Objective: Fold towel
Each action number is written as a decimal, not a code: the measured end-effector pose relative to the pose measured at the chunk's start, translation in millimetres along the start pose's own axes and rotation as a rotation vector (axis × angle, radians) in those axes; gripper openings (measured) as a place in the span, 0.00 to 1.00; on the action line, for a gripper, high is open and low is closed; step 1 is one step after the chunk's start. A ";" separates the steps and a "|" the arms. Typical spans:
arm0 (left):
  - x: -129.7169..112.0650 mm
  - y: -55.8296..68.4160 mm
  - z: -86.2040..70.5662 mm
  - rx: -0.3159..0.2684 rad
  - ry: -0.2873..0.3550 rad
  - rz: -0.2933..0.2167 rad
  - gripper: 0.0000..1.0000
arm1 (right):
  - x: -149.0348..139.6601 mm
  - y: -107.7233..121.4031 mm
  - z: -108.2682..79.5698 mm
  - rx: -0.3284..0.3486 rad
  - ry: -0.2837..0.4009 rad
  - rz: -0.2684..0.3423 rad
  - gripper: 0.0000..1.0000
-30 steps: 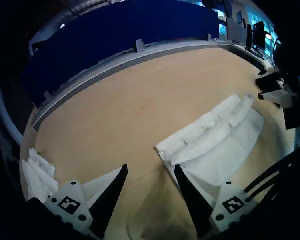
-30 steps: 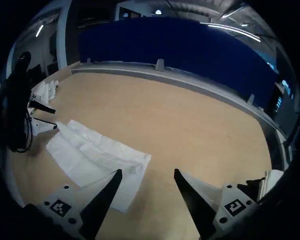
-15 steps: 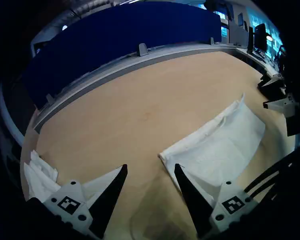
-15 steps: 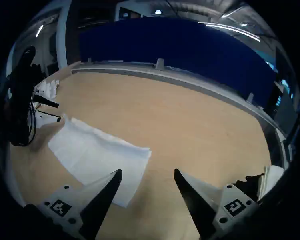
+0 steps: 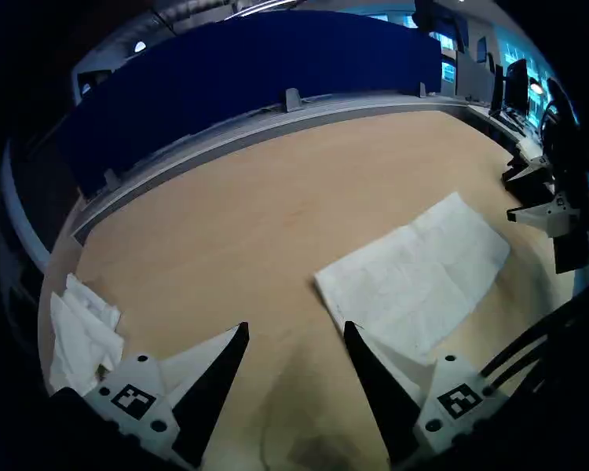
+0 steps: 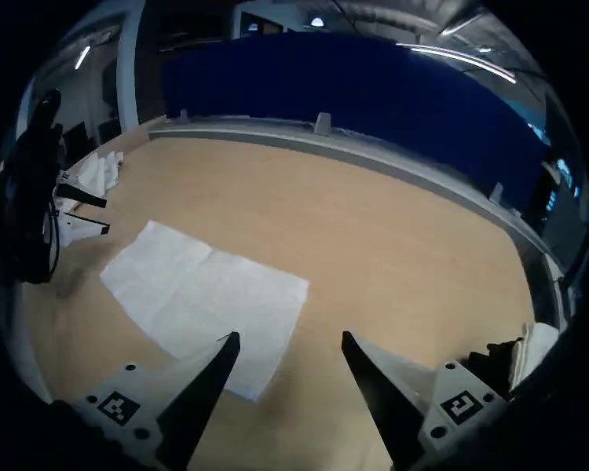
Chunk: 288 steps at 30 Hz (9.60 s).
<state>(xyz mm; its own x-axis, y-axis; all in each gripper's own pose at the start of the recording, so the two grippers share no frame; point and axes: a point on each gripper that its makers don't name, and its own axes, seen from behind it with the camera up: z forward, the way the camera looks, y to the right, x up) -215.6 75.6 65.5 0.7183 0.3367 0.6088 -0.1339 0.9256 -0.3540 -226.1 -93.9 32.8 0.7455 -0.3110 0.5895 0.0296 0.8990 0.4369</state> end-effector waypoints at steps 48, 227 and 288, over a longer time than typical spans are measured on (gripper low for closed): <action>-143.2 19.6 -144.4 0.137 -0.077 -0.397 0.96 | -79.1 -39.6 -1.9 0.192 -0.155 -0.122 0.34; -117.9 -12.6 -210.7 0.195 0.053 -0.465 0.96 | 129.7 -174.7 -25.0 0.318 0.147 -0.271 0.11; -109.5 6.5 -197.5 0.157 0.031 -0.432 0.96 | -5.8 -98.4 -18.2 0.259 -0.076 -0.277 0.82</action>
<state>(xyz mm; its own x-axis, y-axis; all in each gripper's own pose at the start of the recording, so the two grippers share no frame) -160.3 10.6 -143.6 0.7508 -0.0889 0.6545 0.0819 0.9958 0.0412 -221.2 -174.9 -26.0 0.6814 -0.5615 0.4695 0.0461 0.6731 0.7381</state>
